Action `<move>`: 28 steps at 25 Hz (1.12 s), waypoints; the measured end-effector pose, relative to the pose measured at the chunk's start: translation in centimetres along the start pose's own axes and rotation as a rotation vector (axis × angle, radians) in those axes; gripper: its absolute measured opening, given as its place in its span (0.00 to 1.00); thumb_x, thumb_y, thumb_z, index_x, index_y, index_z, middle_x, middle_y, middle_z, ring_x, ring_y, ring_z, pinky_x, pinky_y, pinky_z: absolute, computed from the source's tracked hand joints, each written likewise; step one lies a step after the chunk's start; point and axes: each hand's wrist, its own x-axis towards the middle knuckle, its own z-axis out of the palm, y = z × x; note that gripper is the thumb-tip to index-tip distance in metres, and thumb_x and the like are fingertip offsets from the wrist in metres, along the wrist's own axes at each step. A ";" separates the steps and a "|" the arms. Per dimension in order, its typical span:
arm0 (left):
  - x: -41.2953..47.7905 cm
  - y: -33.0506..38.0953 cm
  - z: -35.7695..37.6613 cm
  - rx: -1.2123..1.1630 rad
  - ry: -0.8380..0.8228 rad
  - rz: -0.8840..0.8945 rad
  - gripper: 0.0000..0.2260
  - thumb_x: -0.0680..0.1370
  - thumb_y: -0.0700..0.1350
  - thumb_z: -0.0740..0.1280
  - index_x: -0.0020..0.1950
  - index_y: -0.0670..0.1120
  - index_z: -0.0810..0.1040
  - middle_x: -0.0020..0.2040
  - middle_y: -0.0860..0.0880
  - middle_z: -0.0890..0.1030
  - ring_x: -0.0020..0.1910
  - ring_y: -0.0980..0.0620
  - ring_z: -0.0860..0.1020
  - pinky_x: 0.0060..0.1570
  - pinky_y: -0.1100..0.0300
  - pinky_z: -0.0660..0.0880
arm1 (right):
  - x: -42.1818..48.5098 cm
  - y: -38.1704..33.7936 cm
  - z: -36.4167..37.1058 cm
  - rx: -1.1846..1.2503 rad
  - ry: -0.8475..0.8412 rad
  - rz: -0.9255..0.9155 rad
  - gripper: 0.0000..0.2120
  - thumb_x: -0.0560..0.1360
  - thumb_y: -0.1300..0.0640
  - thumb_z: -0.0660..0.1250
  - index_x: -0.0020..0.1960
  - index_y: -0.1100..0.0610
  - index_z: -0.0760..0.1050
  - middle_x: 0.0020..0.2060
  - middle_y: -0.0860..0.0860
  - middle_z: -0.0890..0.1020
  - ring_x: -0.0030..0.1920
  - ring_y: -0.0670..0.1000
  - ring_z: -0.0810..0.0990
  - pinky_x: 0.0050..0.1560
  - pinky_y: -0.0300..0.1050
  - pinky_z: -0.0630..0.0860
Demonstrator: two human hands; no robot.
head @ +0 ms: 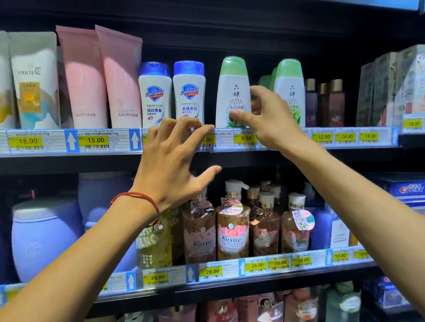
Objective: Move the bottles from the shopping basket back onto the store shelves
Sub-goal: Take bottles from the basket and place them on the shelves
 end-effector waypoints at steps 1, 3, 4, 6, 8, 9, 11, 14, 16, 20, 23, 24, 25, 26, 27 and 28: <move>0.0 0.0 0.0 0.001 -0.002 0.001 0.31 0.73 0.66 0.67 0.72 0.51 0.74 0.64 0.49 0.75 0.60 0.44 0.71 0.56 0.51 0.66 | 0.1 0.1 0.1 -0.004 0.003 0.003 0.24 0.79 0.52 0.74 0.72 0.55 0.73 0.58 0.51 0.85 0.53 0.48 0.83 0.57 0.48 0.81; 0.0 0.0 0.0 0.005 -0.011 0.000 0.31 0.74 0.66 0.67 0.72 0.51 0.74 0.64 0.49 0.75 0.60 0.45 0.70 0.57 0.52 0.66 | 0.1 0.4 0.4 -0.013 0.009 0.004 0.23 0.79 0.53 0.73 0.72 0.55 0.74 0.59 0.51 0.85 0.55 0.49 0.83 0.58 0.50 0.81; 0.0 0.0 -0.1 0.009 -0.014 -0.001 0.31 0.74 0.66 0.67 0.72 0.51 0.74 0.64 0.49 0.75 0.61 0.45 0.70 0.57 0.52 0.65 | 0.1 0.6 0.6 -0.025 0.012 -0.001 0.22 0.79 0.52 0.73 0.71 0.54 0.74 0.59 0.52 0.85 0.56 0.51 0.83 0.60 0.53 0.81; 0.0 0.0 -0.1 0.017 -0.018 -0.003 0.31 0.74 0.66 0.67 0.72 0.51 0.74 0.64 0.49 0.75 0.61 0.45 0.71 0.57 0.52 0.65 | 0.1 1.0 1.0 -0.053 0.025 -0.012 0.20 0.79 0.52 0.72 0.69 0.54 0.75 0.58 0.53 0.85 0.58 0.55 0.82 0.61 0.58 0.80; 0.0 0.0 -0.1 0.019 -0.025 -0.002 0.31 0.74 0.66 0.67 0.72 0.51 0.74 0.64 0.49 0.75 0.62 0.45 0.71 0.57 0.51 0.66 | 0.0 1.2 1.3 -0.077 0.039 -0.023 0.17 0.80 0.53 0.71 0.67 0.55 0.76 0.58 0.53 0.85 0.58 0.56 0.83 0.60 0.59 0.80; 0.0 0.0 -0.1 0.019 -0.030 -0.003 0.31 0.74 0.66 0.67 0.72 0.51 0.74 0.65 0.49 0.75 0.62 0.45 0.70 0.58 0.51 0.66 | -0.1 1.3 1.4 -0.093 0.057 -0.038 0.16 0.80 0.54 0.70 0.66 0.55 0.76 0.58 0.53 0.84 0.57 0.56 0.83 0.60 0.59 0.80; -0.1 0.1 -0.2 0.030 -0.047 -0.008 0.31 0.74 0.66 0.66 0.73 0.51 0.73 0.65 0.49 0.74 0.62 0.45 0.70 0.58 0.51 0.66 | -0.9 1.2 1.6 -0.135 0.121 -0.081 0.19 0.81 0.55 0.70 0.69 0.57 0.73 0.61 0.54 0.81 0.59 0.55 0.81 0.63 0.56 0.79; 0.0 0.3 -0.7 0.050 -0.085 -0.011 0.32 0.75 0.66 0.65 0.74 0.51 0.72 0.66 0.49 0.74 0.63 0.45 0.69 0.59 0.51 0.66 | -3.5 0.5 1.3 -0.195 0.241 -0.228 0.23 0.81 0.56 0.67 0.74 0.59 0.71 0.67 0.55 0.77 0.65 0.54 0.77 0.66 0.39 0.69; 0.3 0.5 -1.3 0.076 -0.122 0.002 0.32 0.75 0.65 0.63 0.75 0.50 0.70 0.67 0.49 0.73 0.64 0.44 0.69 0.60 0.50 0.67 | -5.4 0.0 1.0 -0.277 0.253 -0.329 0.23 0.80 0.53 0.66 0.73 0.57 0.73 0.68 0.53 0.77 0.67 0.52 0.75 0.67 0.39 0.68; -0.8 1.2 -3.1 0.147 -0.199 0.035 0.32 0.77 0.61 0.59 0.78 0.49 0.66 0.74 0.46 0.70 0.70 0.41 0.68 0.68 0.46 0.67 | -8.8 0.0 0.9 -0.480 0.160 -0.375 0.28 0.76 0.43 0.65 0.73 0.54 0.74 0.69 0.52 0.75 0.70 0.56 0.71 0.69 0.55 0.70; -3.2 2.2 -5.0 0.199 -0.231 0.005 0.32 0.76 0.58 0.59 0.79 0.48 0.67 0.76 0.44 0.69 0.72 0.39 0.67 0.72 0.44 0.64 | -11.9 0.5 0.7 -0.575 0.104 -0.384 0.31 0.75 0.39 0.65 0.73 0.54 0.73 0.70 0.53 0.75 0.72 0.58 0.70 0.72 0.57 0.67; -4.3 2.8 -5.8 0.217 -0.249 -0.004 0.32 0.76 0.58 0.60 0.78 0.48 0.67 0.76 0.43 0.69 0.72 0.39 0.68 0.72 0.44 0.64 | -13.1 0.7 0.7 -0.592 0.083 -0.383 0.32 0.75 0.38 0.64 0.73 0.54 0.73 0.70 0.53 0.74 0.72 0.59 0.70 0.73 0.57 0.65; -5.4 3.4 -6.5 0.232 -0.272 -0.011 0.32 0.76 0.57 0.61 0.78 0.48 0.67 0.76 0.43 0.69 0.73 0.39 0.68 0.72 0.44 0.64 | -14.3 1.0 0.6 -0.603 0.059 -0.382 0.33 0.75 0.38 0.64 0.74 0.54 0.72 0.71 0.53 0.74 0.72 0.58 0.69 0.74 0.57 0.64; -6.7 4.0 -7.2 0.241 -0.300 -0.016 0.32 0.75 0.57 0.62 0.78 0.48 0.68 0.76 0.43 0.69 0.73 0.38 0.68 0.72 0.43 0.64 | -15.6 1.3 0.6 -0.606 0.034 -0.378 0.33 0.75 0.38 0.63 0.74 0.54 0.72 0.72 0.52 0.74 0.73 0.58 0.69 0.75 0.57 0.63; -8.2 4.8 -7.8 0.249 -0.328 -0.018 0.31 0.75 0.57 0.62 0.78 0.47 0.68 0.77 0.43 0.69 0.73 0.38 0.68 0.72 0.42 0.65 | -17.0 1.6 0.6 -0.604 0.009 -0.374 0.33 0.75 0.38 0.63 0.75 0.53 0.72 0.72 0.52 0.73 0.74 0.58 0.69 0.76 0.57 0.62; -9.6 5.7 -8.5 0.259 -0.360 -0.019 0.31 0.75 0.57 0.61 0.78 0.47 0.69 0.77 0.42 0.69 0.73 0.38 0.69 0.71 0.42 0.65 | -18.5 1.8 0.7 -0.597 -0.019 -0.374 0.33 0.75 0.38 0.63 0.75 0.53 0.72 0.73 0.52 0.73 0.74 0.58 0.68 0.76 0.57 0.62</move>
